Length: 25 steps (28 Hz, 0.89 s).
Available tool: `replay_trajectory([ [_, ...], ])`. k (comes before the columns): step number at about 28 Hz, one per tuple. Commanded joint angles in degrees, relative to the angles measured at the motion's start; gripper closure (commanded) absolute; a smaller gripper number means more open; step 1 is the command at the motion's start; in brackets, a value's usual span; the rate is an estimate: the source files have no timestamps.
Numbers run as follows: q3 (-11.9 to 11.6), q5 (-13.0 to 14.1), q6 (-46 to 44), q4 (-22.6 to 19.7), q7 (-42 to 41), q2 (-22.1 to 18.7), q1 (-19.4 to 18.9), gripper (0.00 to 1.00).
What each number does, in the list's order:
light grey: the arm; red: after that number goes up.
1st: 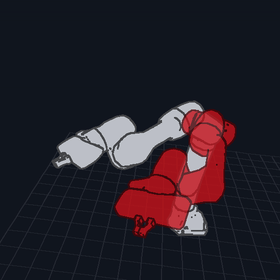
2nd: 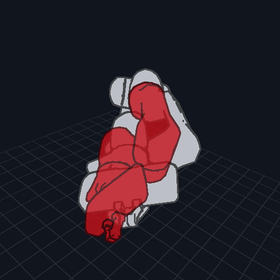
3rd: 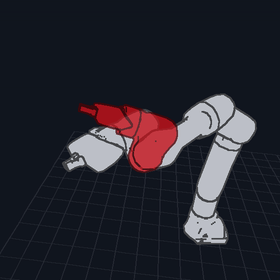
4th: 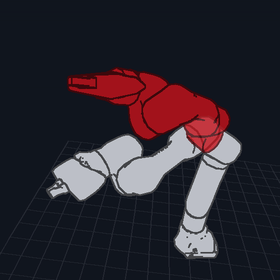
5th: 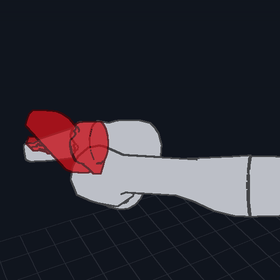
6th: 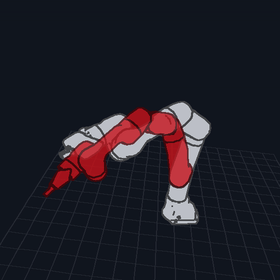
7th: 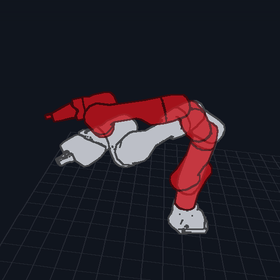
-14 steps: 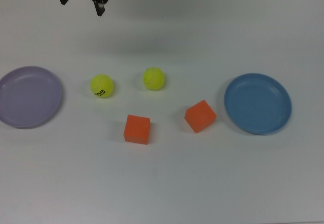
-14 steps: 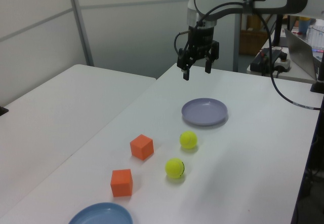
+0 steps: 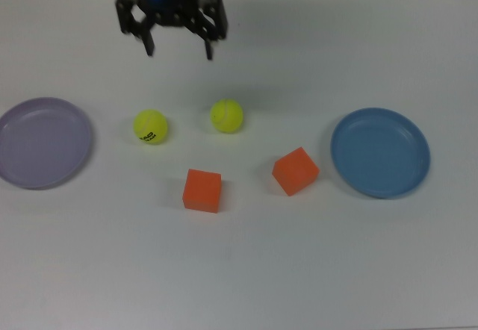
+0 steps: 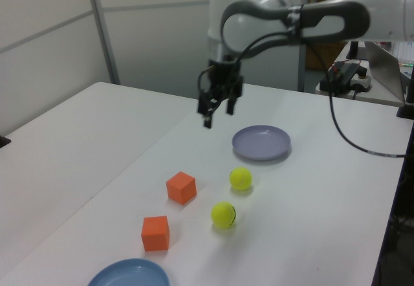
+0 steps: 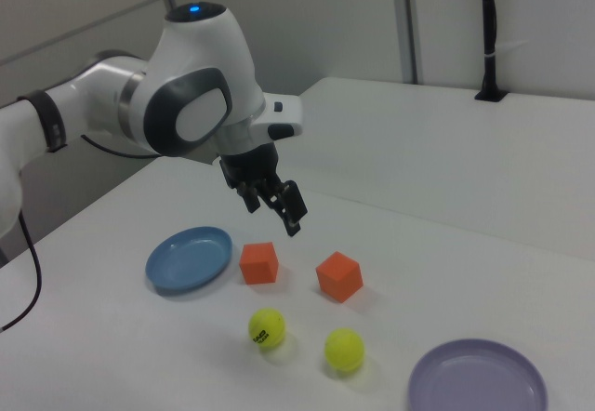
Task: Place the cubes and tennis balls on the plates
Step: 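Move the gripper down toward the orange cube nearest the blue plate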
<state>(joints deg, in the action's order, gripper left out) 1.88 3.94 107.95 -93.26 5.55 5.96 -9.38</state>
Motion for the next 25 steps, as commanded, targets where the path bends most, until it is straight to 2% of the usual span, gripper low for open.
replay_trajectory([
  [1,2.5,1.2,3.9,3.3,-2.6,5.1,-0.3,0.0],
  [3,3.5,1.2,4.8,4.5,-3.1,7.2,-1.3,0.0],
  [8,3.6,0.8,7.4,4.8,-6.8,9.5,-4.9,0.0],
  [12,3.8,1.1,8.0,4.8,-10.4,10.2,-5.7,0.0],
  [17,5.9,1.1,8.9,4.9,-11.4,12.3,-6.5,0.0],
  [22,7.8,1.1,14.9,4.8,-10.6,15.1,-6.7,0.0],
  [25,7.9,0.8,17.7,4.8,-10.7,16.9,-7.1,0.0],
])
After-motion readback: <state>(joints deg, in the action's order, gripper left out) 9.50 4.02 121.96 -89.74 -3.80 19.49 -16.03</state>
